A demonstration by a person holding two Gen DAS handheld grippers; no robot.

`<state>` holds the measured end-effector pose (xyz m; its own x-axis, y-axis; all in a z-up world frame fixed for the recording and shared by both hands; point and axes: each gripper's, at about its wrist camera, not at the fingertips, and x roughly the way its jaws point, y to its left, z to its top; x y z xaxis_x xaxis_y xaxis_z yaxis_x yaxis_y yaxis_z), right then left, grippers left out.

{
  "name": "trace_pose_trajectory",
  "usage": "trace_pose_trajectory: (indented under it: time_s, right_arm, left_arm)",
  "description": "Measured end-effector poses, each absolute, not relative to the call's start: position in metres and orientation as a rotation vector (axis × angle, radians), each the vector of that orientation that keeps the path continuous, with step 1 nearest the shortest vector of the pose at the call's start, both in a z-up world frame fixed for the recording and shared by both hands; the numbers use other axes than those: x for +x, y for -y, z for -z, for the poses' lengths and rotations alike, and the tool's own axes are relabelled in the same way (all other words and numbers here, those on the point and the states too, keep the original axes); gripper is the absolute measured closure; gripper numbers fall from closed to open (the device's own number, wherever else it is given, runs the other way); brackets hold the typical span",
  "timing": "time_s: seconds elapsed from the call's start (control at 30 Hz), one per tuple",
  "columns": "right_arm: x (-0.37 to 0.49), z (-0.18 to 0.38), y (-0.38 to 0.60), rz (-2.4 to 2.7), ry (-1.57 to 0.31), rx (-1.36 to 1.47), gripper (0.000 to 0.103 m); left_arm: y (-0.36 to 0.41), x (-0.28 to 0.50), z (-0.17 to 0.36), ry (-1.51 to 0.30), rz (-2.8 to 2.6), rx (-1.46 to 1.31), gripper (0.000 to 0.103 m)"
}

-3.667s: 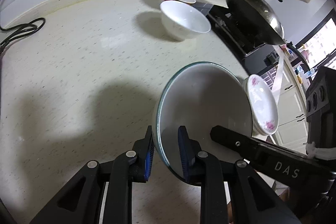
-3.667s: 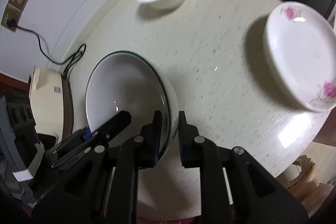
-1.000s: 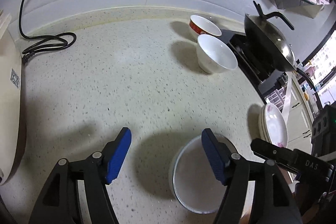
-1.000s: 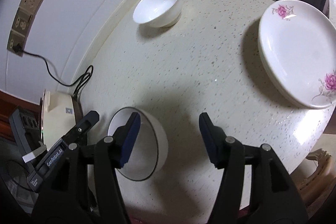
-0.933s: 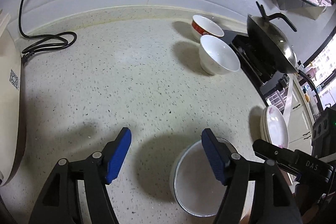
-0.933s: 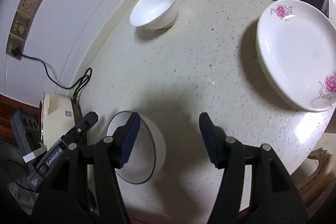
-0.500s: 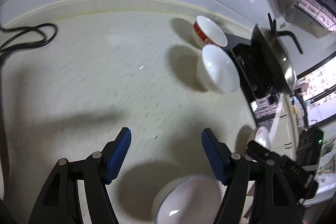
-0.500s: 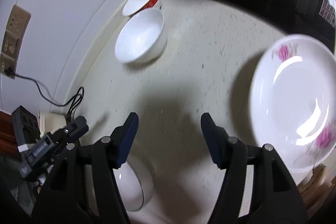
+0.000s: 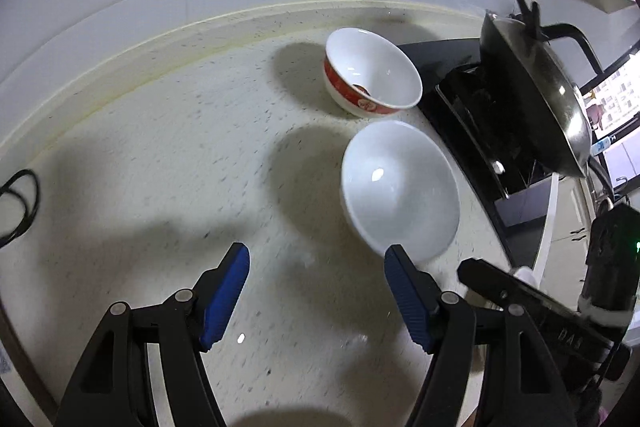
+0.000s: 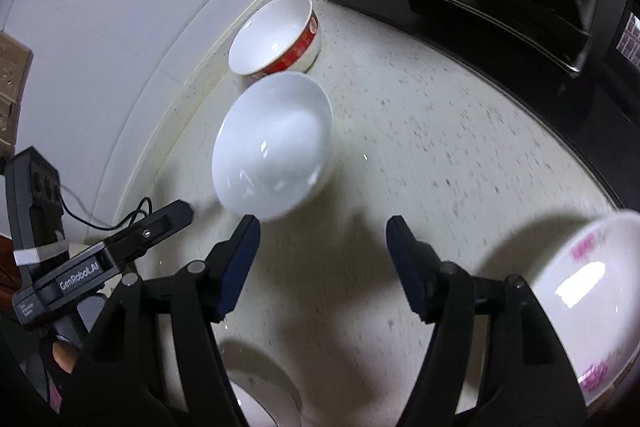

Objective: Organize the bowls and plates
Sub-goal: 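Move both tools to the plain white bowl and grip its rim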

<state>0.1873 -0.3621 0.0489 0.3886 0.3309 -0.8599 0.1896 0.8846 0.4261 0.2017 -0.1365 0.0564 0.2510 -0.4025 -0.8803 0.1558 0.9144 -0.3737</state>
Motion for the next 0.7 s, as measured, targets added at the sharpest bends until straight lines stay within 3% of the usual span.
trace_pose_trajectory:
  time_s: [0.57, 0.7]
  right_arm:
    - [0.239, -0.016, 0.362, -0.089, -1.229, 0.483, 0.034]
    - [0.243, -0.008, 0.357, -0.093, -1.242, 0.468, 0.034]
  left_arm:
    - [0.174, 0.252, -0.014, -1.310, 0.364, -0.197, 0.033]
    - [0.179, 0.253, -0.013, -1.283, 0.367, -0.144, 0.039]
